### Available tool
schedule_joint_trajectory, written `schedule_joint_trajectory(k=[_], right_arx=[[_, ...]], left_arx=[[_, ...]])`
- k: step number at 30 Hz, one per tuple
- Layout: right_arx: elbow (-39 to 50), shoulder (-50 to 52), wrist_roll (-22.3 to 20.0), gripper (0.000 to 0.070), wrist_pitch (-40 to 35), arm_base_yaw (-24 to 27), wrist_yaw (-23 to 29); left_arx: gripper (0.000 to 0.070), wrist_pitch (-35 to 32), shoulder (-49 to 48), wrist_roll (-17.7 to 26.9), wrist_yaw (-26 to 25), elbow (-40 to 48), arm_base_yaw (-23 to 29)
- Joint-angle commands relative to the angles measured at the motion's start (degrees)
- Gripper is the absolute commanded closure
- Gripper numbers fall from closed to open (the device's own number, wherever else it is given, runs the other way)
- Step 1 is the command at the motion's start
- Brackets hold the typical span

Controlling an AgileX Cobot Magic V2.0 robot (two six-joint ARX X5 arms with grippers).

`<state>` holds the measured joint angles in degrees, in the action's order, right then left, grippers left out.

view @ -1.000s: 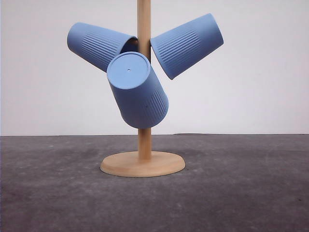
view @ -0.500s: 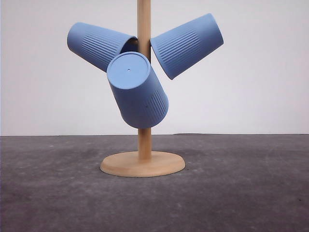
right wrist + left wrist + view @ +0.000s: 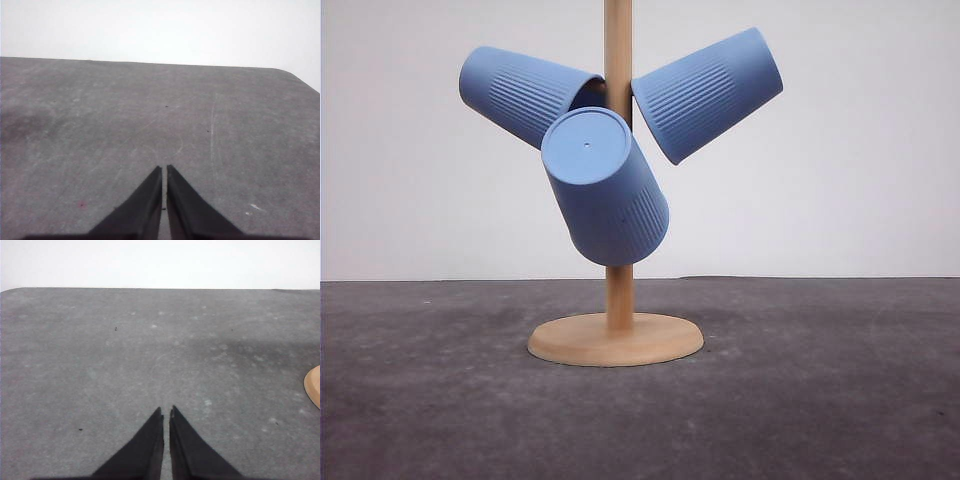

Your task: Place three cups

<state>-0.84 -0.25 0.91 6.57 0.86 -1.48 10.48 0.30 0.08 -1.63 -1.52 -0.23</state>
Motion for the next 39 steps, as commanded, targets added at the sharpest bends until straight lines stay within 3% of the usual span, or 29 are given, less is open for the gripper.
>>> schedule_joint_trajectory(k=[1, 39], right_arx=[[0.1, 0.0, 0.6, 0.0685, -0.7, 0.1, 0.0], [0.1, 0.0, 0.6, 0.0685, -0.7, 0.1, 0.0]], left_arx=[[0.07, 0.3, -0.1, 0.5, -0.4, 0.7, 0.1], [0.07, 0.3, -0.1, 0.5, -0.4, 0.7, 0.1]])
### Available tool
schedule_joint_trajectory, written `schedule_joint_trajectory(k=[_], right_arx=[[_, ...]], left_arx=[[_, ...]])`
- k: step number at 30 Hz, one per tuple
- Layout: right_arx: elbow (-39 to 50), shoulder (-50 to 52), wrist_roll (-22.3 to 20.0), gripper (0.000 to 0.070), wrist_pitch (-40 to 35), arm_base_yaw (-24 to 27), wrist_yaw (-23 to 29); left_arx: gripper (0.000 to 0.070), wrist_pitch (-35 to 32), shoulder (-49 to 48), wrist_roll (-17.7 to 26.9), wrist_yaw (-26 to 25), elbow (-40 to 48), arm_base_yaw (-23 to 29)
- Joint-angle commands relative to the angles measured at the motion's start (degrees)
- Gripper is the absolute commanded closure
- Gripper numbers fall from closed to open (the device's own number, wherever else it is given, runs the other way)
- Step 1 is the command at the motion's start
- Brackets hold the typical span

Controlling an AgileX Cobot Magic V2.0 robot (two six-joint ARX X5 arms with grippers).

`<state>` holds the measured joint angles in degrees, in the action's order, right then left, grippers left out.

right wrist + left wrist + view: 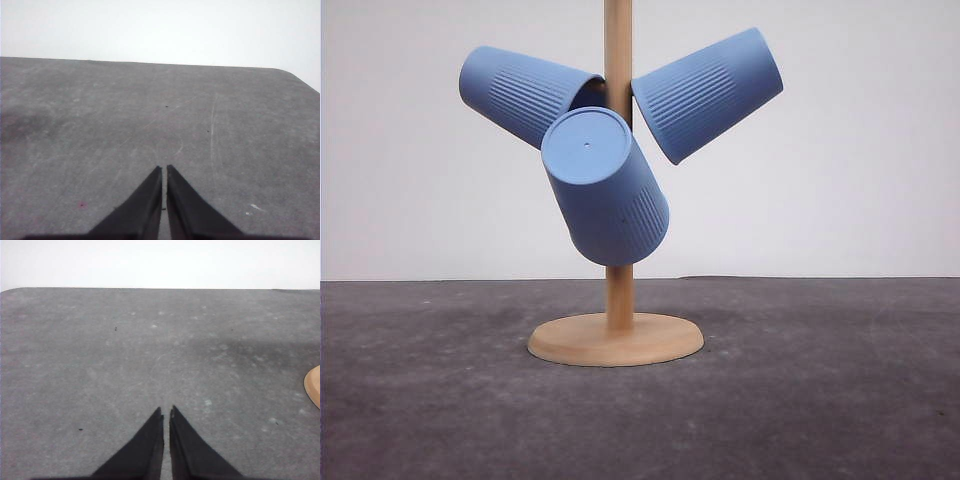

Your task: Place three cups

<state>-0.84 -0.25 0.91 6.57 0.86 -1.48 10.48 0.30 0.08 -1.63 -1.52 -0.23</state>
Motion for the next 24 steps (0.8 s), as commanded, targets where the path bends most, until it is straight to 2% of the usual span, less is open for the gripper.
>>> schedule_joint_trajectory(k=[1, 24], right_arx=[[0.1, 0.0, 0.6, 0.0685, -0.7, 0.1, 0.0], [0.1, 0.0, 0.6, 0.0685, -0.7, -0.3, 0.0]], left_arx=[[0.07, 0.3, -0.1, 0.5, -0.4, 0.7, 0.1], [0.07, 0.3, -0.1, 0.5, -0.3, 0.7, 0.1]])
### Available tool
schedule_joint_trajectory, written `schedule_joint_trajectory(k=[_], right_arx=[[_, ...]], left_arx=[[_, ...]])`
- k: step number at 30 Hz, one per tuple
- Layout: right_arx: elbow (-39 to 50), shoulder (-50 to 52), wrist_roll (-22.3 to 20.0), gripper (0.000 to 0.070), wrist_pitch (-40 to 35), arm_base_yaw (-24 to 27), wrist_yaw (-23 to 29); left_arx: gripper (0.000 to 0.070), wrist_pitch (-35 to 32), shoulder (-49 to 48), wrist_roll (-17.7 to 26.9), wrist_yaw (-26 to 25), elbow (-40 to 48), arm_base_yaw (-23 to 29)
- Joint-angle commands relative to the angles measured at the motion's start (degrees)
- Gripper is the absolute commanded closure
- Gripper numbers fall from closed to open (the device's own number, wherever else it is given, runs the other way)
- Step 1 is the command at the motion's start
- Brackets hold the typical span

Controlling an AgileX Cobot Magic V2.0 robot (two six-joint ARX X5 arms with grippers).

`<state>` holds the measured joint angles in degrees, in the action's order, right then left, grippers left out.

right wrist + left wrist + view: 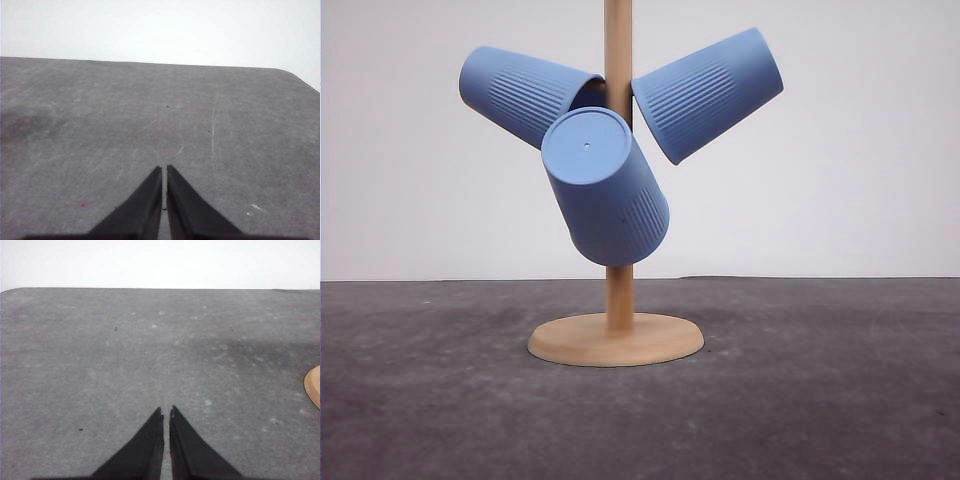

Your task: Place three cups

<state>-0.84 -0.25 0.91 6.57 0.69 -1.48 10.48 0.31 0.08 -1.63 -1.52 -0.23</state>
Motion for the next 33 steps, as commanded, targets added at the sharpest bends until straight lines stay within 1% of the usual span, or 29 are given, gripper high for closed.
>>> schedule_joint_trajectory(k=[1, 33], right_arx=[[0.1, 0.0, 0.6, 0.0685, -0.7, -0.2, 0.0], [0.1, 0.0, 0.6, 0.0685, -0.7, -0.2, 0.0]], left_arx=[[0.07, 0.3, -0.1, 0.5, -0.3, 0.7, 0.1], [0.07, 0.3, -0.1, 0.5, -0.3, 0.7, 0.1]])
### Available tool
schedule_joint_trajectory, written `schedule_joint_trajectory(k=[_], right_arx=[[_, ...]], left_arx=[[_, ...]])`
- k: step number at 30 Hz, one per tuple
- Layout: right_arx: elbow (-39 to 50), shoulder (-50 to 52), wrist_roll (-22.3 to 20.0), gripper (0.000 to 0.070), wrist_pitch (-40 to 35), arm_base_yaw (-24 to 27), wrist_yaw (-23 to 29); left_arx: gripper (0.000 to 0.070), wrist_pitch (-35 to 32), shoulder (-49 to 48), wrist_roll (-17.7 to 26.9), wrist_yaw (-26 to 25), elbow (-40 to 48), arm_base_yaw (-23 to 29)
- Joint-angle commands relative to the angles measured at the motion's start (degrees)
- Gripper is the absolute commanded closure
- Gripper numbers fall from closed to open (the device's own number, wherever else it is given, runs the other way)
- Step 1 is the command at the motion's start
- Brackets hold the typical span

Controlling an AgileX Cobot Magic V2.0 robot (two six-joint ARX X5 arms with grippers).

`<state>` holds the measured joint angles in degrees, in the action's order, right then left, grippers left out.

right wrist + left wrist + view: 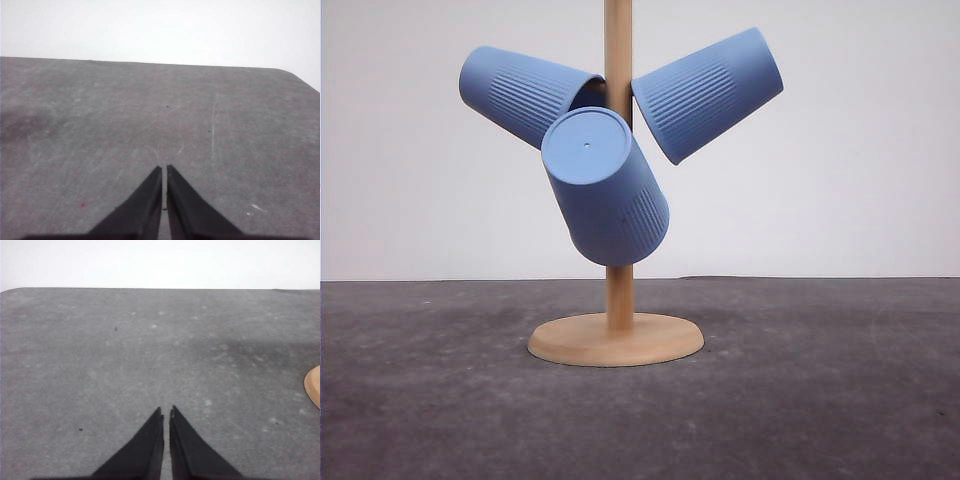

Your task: Place three cups

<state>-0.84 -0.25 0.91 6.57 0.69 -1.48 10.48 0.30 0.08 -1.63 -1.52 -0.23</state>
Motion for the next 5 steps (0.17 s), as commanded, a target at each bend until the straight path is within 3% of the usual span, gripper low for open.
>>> schedule_joint_trajectory(k=[1, 5], right_arx=[[0.1, 0.0, 0.6, 0.0685, -0.7, -0.2, 0.0], [0.1, 0.0, 0.6, 0.0685, -0.7, -0.2, 0.0]], left_arx=[[0.07, 0.3, -0.1, 0.5, -0.3, 0.7, 0.1], [0.07, 0.3, -0.1, 0.5, -0.3, 0.7, 0.1]])
